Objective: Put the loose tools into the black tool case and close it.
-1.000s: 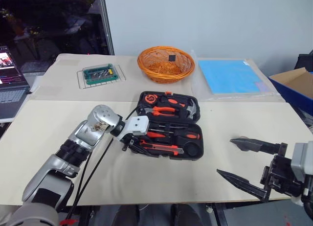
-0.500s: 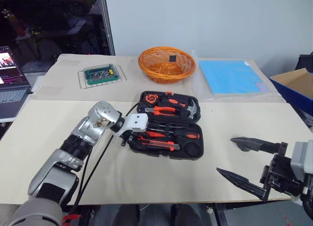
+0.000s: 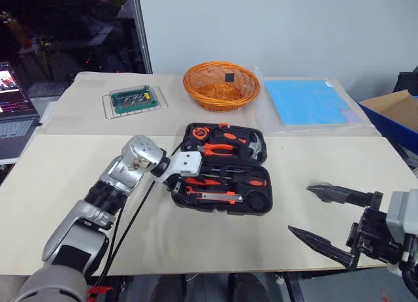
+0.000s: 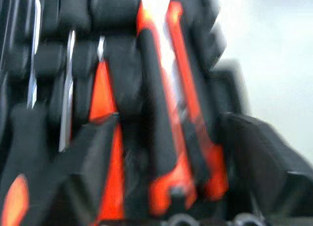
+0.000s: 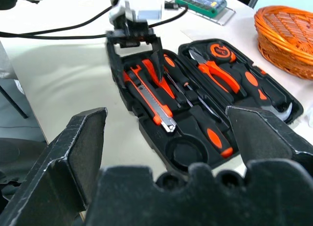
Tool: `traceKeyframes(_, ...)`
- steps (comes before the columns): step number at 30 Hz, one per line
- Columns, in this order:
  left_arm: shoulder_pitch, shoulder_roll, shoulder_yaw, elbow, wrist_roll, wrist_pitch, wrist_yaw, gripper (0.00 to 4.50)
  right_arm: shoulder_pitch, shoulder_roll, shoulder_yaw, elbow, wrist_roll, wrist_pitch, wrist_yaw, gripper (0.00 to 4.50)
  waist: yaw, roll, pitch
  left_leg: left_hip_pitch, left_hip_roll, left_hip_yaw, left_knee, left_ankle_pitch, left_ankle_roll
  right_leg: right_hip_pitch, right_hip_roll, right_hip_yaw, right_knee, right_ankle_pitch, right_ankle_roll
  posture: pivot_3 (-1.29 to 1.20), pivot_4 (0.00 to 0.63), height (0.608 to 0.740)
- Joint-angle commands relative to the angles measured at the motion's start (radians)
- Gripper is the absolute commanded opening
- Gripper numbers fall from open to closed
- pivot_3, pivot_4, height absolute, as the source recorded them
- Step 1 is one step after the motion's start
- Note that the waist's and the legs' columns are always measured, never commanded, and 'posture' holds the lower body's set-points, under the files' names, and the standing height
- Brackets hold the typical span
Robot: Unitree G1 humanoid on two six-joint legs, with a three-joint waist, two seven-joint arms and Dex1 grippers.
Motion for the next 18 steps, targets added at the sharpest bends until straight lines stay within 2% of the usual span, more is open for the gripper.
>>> traceKeyframes(1, -0.001, 0.002, 0.150, -0.034, -0.109, 0.113, 0.083, 3.63, -0.015, 0.000, 0.005, -0.004, -0.005, -0.023, -0.004, 4.50, 0.001, 0.000, 0.000, 0.001, 0.000, 0.000, 0.000, 0.000, 0.000, 0.000, 0.000, 0.000, 0.001, 0.000, 0.000, 0.00, 0.150, 0.740)
traceKeyframes(3, 0.038, -0.015, 0.200, -0.056, -0.135, 0.136, 0.150, 3.15, -0.026, -0.002, 0.015, 0.003, -0.009, -0.024, -0.004, 4.50, 0.001, 0.000, 0.000, 0.003, 0.000, 0.000, 0.000, 0.000, 0.000, 0.002, 0.000, 0.000, 0.001, 0.000, -0.001, 0.00, 0.150, 0.740)
traceKeyframes(6, 0.162, -0.048, 0.232, -0.143, -0.133, 0.118, 0.267, 1.94, -0.045, -0.004, 0.033, 0.013, -0.017, -0.025, -0.007, 4.50, -0.002, 0.001, -0.001, 0.007, 0.000, 0.001, 0.000, 0.000, 0.000, 0.006, 0.000, 0.000, 0.000, -0.002, -0.003, 0.00, 0.150, 0.740)
traceKeyframes(7, 0.193, -0.055, 0.231, -0.168, -0.129, 0.116, 0.294, 1.66, -0.048, -0.005, 0.037, 0.015, -0.019, -0.025, -0.007, 4.50, -0.002, 0.001, -0.001, 0.007, 0.000, 0.001, 0.000, 0.000, 0.000, 0.007, -0.001, 0.001, 0.000, -0.002, -0.003, 0.00, 0.150, 0.740)
traceKeyframes(8, 0.222, -0.059, 0.227, -0.192, -0.127, 0.115, 0.313, 1.14, -0.051, -0.005, 0.040, 0.016, -0.020, -0.024, -0.007, 4.50, -0.001, 0.001, 0.000, 0.007, 0.000, 0.001, 0.000, 0.000, 0.000, 0.007, -0.001, 0.001, 0.000, -0.002, -0.003, 0.00, 0.150, 0.740)
traceKeyframes(11, 0.313, -0.085, 0.172, -0.225, -0.063, 0.083, 0.410, 0.06, -0.063, -0.012, 0.044, 0.021, -0.019, -0.020, -0.005, 4.50, 0.004, 0.000, 0.000, 0.006, 0.000, 0.001, 0.000, 0.000, 0.000, 0.006, -0.001, 0.000, 0.000, -0.001, -0.003, 0.00, 0.150, 0.740)
traceKeyframes(13, 0.332, -0.092, 0.136, -0.206, -0.010, 0.057, 0.461, 0.06, -0.066, -0.013, 0.044, 0.023, -0.019, -0.018, -0.001, 4.50, 0.010, 0.000, 0.000, 0.007, -0.001, 0.001, 0.000, 0.000, 0.000, 0.007, -0.002, 0.000, 0.000, -0.002, -0.004, 0.00, 0.150, 0.740)
traceKeyframes(18, 0.364, -0.030, 0.021, -0.165, 0.101, 0.001, 0.454, 0.06, -0.064, -0.021, 0.033, 0.017, -0.009, -0.010, 0.002, 4.50, 0.010, 0.001, -0.002, 0.018, -0.001, 0.002, 0.000, -0.002, -0.004, 0.019, -0.005, -0.001, -0.003, -0.004, -0.006, 0.00, 0.150, 0.740)
